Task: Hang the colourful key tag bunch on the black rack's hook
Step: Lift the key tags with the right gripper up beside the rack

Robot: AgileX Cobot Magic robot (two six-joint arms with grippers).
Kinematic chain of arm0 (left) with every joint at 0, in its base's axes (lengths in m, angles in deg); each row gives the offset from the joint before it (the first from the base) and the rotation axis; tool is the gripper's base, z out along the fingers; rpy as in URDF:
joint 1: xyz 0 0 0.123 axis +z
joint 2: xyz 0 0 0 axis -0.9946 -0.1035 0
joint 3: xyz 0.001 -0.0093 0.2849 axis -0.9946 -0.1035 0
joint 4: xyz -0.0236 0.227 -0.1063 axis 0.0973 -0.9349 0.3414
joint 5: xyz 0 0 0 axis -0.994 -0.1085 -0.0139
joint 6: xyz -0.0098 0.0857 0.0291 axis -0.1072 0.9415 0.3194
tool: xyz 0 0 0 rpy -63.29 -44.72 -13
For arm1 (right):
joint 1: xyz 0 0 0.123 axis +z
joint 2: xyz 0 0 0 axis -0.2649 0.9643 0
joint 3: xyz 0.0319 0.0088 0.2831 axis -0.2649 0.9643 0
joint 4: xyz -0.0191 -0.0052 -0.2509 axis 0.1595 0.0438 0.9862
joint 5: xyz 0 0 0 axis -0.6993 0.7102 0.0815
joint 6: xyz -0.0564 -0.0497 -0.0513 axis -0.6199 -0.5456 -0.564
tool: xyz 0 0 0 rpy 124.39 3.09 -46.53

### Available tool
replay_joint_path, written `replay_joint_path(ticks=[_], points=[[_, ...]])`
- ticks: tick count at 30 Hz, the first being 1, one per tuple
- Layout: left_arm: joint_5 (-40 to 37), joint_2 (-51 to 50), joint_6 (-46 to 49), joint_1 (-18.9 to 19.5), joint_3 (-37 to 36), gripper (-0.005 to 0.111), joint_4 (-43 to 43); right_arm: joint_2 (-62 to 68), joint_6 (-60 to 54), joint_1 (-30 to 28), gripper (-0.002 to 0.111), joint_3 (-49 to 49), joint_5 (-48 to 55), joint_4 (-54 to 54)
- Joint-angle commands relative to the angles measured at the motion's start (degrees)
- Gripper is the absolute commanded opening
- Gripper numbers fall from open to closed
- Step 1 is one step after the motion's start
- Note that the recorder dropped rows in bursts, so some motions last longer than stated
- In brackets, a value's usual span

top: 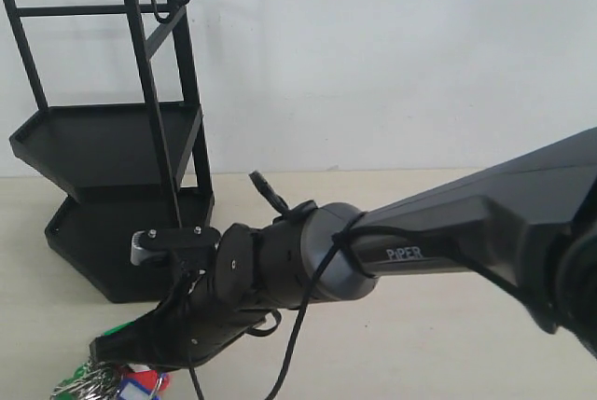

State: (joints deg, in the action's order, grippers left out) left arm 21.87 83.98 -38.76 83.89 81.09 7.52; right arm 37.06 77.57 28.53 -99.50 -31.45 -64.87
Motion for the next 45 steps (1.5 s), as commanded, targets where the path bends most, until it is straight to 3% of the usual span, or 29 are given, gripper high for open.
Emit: replay_joint_path(ticks=[1, 25, 37, 45], points=[[0.4, 0.1, 0.2, 0.1, -0.2, 0.004, -0.3, -3.6, -0.1, 0.1, 0.000, -0.1, 0.1, 1.2], [0.4, 0.1, 0.2, 0.1, -0.2, 0.004, -0.3, -19.1, 1.9, 0.1, 0.000, -0.1, 6.0, 6.3], [0.4, 0.1, 0.2, 0.1, -0.2, 0.004, -0.3, -33.5, 26.9, -1.3, 0.000, 7.2, 5.8, 37.0], [0.4, 0.1, 0.2, 0.1, -0.2, 0.004, -0.3, -34.6, 26.5, -3.4, 0.000, 7.2, 4.2, 39.0]])
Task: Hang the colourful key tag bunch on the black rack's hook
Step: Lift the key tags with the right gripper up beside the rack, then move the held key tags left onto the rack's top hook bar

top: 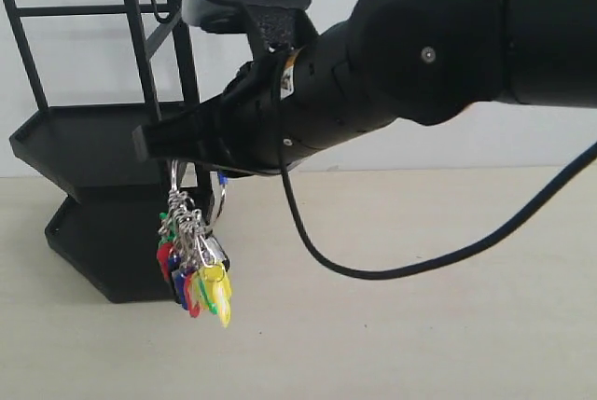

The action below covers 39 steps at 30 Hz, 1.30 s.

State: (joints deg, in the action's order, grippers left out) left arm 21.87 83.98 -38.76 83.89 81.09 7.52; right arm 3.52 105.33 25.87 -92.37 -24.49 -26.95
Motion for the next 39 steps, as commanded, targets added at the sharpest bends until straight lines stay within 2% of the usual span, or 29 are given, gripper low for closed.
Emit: replay_joint_path(ticks=[1, 6, 9, 12, 19, 26, 32, 39], points=[[0.4, 0.1, 0.2, 0.1, -0.2, 0.004, -0.3, -1.2, -2.6, -0.7, 0.000, 0.1, -2.7, 1.2], [0.4, 0.1, 0.2, 0.1, -0.2, 0.004, -0.3, -1.7, 1.7, -3.1, 0.000, 0.1, -5.2, 2.1], [0.4, 0.1, 0.2, 0.1, -0.2, 0.004, -0.3, -1.8, -2.7, -3.3, 0.000, 0.1, -5.4, 2.5], [0.4, 0.1, 0.2, 0.1, -0.2, 0.004, -0.3, -1.9, 1.1, -5.3, 0.000, 0.1, -8.0, 2.5], [0.4, 0.1, 0.2, 0.1, -0.2, 0.004, -0.3, -1.9, -1.2, -7.0, 0.000, 0.0, -15.1, 3.6], [0.4, 0.1, 0.2, 0.1, -0.2, 0.004, -0.3, -1.9, -1.3, -10.5, 0.000, 0.0, -17.1, 3.3], [0.4, 0.1, 0.2, 0.1, -0.2, 0.004, -0.3, -1.3, -2.5, -10.5, 0.000, -0.1, -22.3, 3.8], [0.4, 0.1, 0.2, 0.1, -0.2, 0.004, -0.3, 2.2, -5.6, -10.5, 0.000, -4.9, -21.6, 3.8]])
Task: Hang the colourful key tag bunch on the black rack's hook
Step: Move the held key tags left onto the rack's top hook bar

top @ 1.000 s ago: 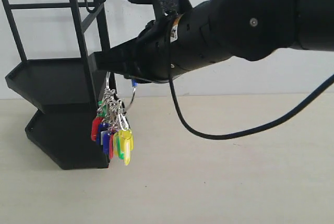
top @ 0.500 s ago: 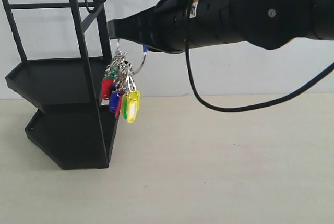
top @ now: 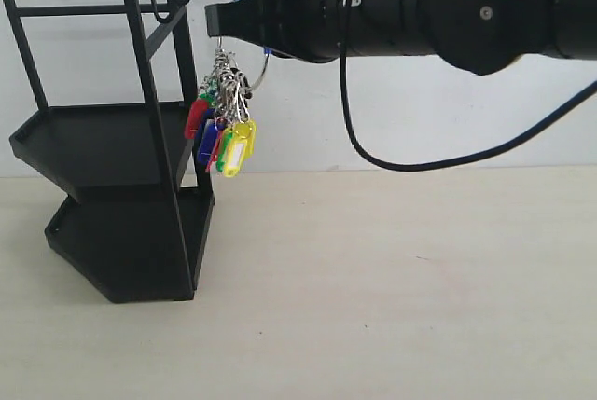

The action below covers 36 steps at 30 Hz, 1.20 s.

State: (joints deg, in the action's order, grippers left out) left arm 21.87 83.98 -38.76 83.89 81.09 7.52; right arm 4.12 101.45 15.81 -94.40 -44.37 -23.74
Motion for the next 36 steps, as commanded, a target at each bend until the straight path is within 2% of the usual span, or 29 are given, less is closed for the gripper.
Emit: replay_joint_path(ticks=[1, 12, 36], points=[[0.4, 0.1, 0.2, 0.1, -0.2, 0.004, -0.3, 2.2, -2.3, -0.4, 0.000, -3.6, -1.7, 0.6], [0.4, 0.1, 0.2, 0.1, -0.2, 0.004, -0.3, 7.2, -5.1, -0.4, 0.000, -10.0, -1.3, 0.7], [0.4, 0.1, 0.2, 0.1, -0.2, 0.004, -0.3, 9.0, -6.1, 1.5, 0.000, -10.7, -6.3, 0.7]])
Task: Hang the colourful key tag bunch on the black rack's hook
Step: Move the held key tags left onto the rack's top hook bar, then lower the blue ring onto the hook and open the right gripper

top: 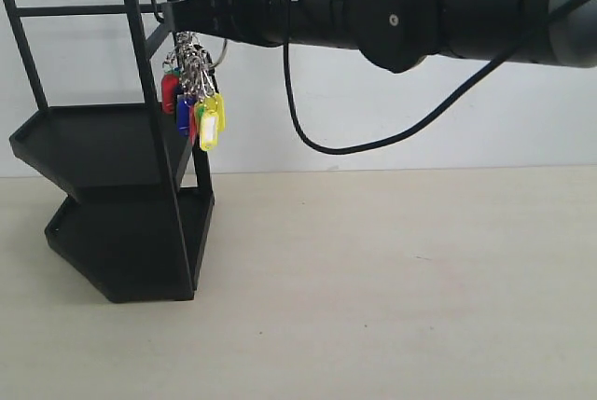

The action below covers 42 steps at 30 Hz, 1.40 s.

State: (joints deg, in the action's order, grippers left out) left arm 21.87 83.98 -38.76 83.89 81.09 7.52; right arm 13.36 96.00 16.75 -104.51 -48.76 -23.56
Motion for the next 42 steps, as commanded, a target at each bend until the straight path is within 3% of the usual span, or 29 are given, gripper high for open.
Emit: replay_joint_path(ticks=[1, 30, 36, 42], points=[[0.4, 0.1, 0.2, 0.1, -0.2, 0.004, -0.3, -0.2, -0.9, 1.0, 0.000, -0.5, -2.0, 0.5], [0.4, 0.1, 0.2, 0.1, -0.2, 0.004, -0.3, 1.3, -3.6, 3.2, 0.000, -0.5, -1.8, 0.6], [0.4, 0.1, 0.2, 0.1, -0.2, 0.004, -0.3, 1.3, -3.9, 3.2, 0.007, -0.5, -2.1, 0.6], [0.4, 0.1, 0.2, 0.1, -0.2, 0.004, -0.3, 1.3, -3.9, 3.2, 0.007, -0.5, -2.1, 0.6]])
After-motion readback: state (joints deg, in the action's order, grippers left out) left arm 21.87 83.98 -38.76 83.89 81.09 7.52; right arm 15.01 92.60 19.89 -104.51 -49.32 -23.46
